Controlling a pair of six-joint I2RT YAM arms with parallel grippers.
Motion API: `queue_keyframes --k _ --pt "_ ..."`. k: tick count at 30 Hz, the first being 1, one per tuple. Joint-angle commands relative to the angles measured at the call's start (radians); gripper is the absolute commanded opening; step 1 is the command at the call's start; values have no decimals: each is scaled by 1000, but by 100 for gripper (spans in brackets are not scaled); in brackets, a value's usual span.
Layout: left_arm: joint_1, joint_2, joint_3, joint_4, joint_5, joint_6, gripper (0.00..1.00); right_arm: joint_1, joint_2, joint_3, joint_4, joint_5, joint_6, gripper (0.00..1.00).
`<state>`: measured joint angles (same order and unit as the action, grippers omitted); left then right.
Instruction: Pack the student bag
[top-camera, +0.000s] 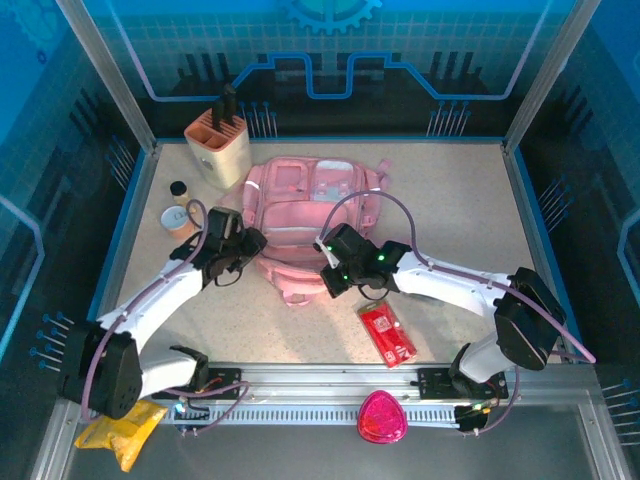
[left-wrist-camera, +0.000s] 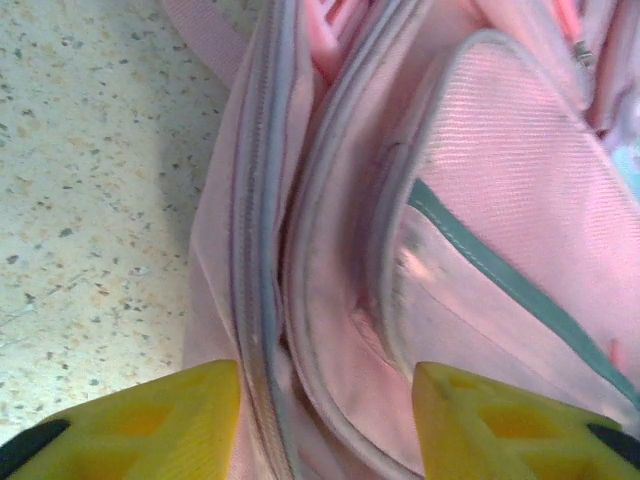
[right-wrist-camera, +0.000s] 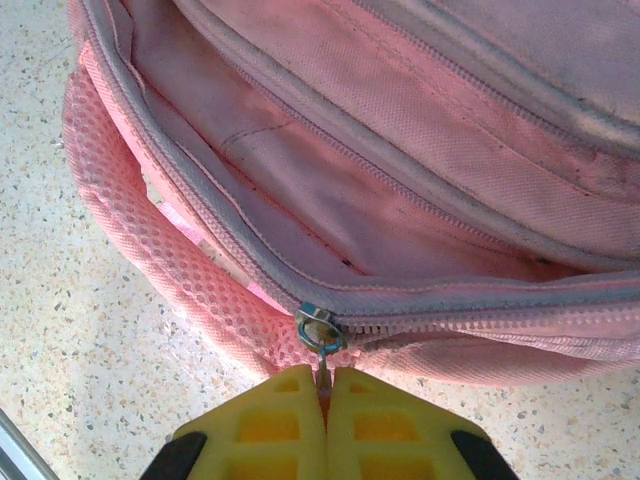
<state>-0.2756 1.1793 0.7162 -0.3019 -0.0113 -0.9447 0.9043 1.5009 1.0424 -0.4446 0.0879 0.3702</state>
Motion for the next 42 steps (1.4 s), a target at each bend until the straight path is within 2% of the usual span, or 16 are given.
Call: queue_keyframes --k 1,3,7,10,15,23,26,29,34,36,37,42 --pt "-11 -104 -109 109 136 -98 52 25 11 -8 17 -30 29 0" --pt "-68 -149 -157 164 134 -160 54 31 18 -9 26 -31 35 0" --pt "-228 -212 -160 78 -32 -266 58 37 25 -16 50 -40 45 0" --pt "-340 -241 -245 198 -138 -424 58 38 28 -13 49 -48 48 0" --pt "-447 -170 -275 286 -250 -611 57 44 24 -37 73 -48 55 0" --pt "-486 -6 -197 359 -282 -682 58 58 30 -44 81 -45 59 0" --pt "-487 31 -155 252 -308 -734 58 61 24 -50 91 -38 55 0" --pt "-489 65 -161 248 -334 -782 46 60 30 -56 103 -21 48 0" --pt "-489 62 -146 179 -388 -774 12 60 28 -44 69 10 47 0" --pt "-487 54 -140 166 -394 -744 2 60 11 -54 69 39 44 0" --pt "-487 49 -140 165 -397 -729 0 61 3 -57 64 46 40 0" --pt "-484 -2 -141 110 -451 -654 0 58 -24 -60 -13 94 36 0"
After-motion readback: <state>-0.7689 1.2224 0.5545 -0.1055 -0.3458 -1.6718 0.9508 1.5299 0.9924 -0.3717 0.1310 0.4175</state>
